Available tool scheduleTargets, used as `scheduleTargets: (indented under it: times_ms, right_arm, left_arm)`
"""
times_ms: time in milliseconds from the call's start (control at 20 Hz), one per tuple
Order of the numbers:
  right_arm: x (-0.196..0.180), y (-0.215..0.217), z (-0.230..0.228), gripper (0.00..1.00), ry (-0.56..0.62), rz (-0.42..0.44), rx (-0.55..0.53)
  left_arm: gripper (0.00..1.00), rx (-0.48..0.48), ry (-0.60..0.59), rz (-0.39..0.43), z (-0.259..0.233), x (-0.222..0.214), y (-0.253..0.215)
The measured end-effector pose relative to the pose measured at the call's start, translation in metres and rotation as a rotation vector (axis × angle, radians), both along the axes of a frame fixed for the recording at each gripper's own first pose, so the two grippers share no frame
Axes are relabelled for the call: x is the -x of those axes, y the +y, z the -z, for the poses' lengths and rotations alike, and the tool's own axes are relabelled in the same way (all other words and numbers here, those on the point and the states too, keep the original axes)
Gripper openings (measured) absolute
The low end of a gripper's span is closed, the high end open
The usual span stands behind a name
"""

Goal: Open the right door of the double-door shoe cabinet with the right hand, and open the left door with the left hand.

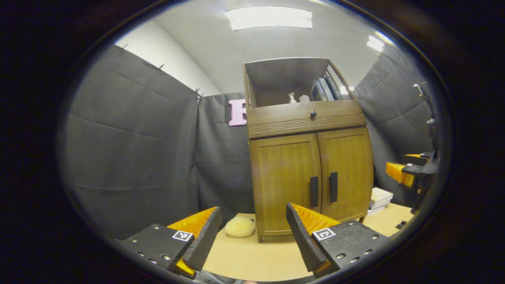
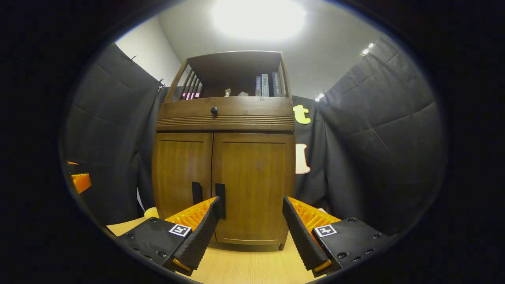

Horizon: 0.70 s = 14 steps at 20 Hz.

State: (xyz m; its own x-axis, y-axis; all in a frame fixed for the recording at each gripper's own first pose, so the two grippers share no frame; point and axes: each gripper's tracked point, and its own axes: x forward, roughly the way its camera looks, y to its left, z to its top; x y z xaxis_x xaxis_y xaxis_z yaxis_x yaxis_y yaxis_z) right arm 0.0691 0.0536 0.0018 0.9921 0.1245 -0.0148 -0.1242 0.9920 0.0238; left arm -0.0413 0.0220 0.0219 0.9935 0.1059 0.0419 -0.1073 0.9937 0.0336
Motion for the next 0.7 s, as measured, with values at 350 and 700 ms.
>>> scheduleTargets:
  times_ms: [350,700]
  right_arm:
    - [-0.058,0.038,0.016,0.97,0.041,-0.063,-0.052]
    - [-0.115,0.064,0.041,0.96,0.103,-0.078,-0.063]
  left_arm:
    - [0.95,-0.001,0.012,-0.056,0.003,0.006,0.007]
    - [0.95,-0.016,0.024,-0.127,0.007,0.02,0.034]
